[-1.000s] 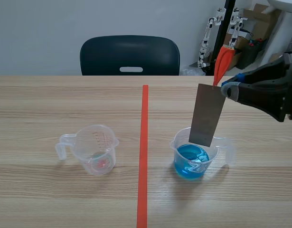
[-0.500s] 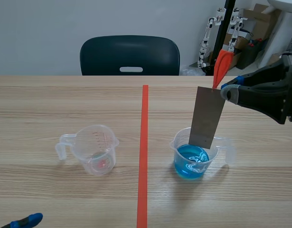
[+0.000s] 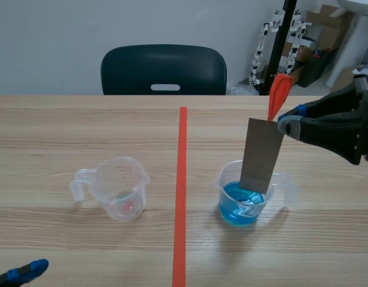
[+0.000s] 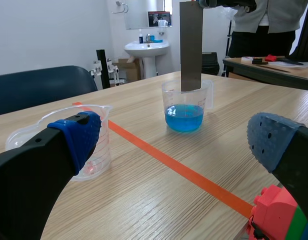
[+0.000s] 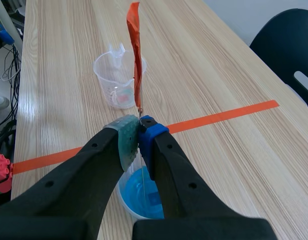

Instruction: Do the redox reaction experiment. lower the plate into the blue solution

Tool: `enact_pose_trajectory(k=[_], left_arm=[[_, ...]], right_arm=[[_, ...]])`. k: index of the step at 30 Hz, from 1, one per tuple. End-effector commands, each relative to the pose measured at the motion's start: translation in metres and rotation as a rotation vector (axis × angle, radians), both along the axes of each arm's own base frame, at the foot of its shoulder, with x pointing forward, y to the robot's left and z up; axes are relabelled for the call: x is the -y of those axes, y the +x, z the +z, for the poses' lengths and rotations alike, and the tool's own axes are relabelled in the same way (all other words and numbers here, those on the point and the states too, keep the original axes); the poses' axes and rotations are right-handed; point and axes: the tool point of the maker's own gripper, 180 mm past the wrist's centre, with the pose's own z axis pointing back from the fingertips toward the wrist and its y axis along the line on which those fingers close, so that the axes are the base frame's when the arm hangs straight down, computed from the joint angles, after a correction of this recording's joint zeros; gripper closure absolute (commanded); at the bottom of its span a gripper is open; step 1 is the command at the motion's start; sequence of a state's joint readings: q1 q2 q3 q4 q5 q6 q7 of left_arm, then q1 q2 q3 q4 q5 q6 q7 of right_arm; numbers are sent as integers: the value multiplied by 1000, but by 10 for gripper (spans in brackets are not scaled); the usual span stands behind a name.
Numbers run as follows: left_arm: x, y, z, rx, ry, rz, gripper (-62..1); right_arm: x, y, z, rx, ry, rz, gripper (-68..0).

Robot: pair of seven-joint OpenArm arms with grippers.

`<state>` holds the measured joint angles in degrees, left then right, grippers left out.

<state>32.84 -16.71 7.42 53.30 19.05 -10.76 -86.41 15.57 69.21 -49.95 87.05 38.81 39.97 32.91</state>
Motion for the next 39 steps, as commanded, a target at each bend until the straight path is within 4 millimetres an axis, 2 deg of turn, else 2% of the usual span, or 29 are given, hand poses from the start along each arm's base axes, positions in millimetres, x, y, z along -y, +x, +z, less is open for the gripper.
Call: enact_pose_trajectory(k=[1, 7, 20, 39], left_arm=[[-2, -3, 10, 38, -31, -9, -618], [-1, -4, 10, 37, -29, -15, -618], [-1, -4, 10, 37, -28, -14, -617], [-1, -4, 10, 37, -28, -14, -617]], right_arm=[[0, 2, 9, 19, 19, -2, -6], [3, 5, 8, 23, 37, -18, -6], [6, 17, -27, 8, 16, -53, -6], [16, 21, -45, -8, -22, -83, -6]])
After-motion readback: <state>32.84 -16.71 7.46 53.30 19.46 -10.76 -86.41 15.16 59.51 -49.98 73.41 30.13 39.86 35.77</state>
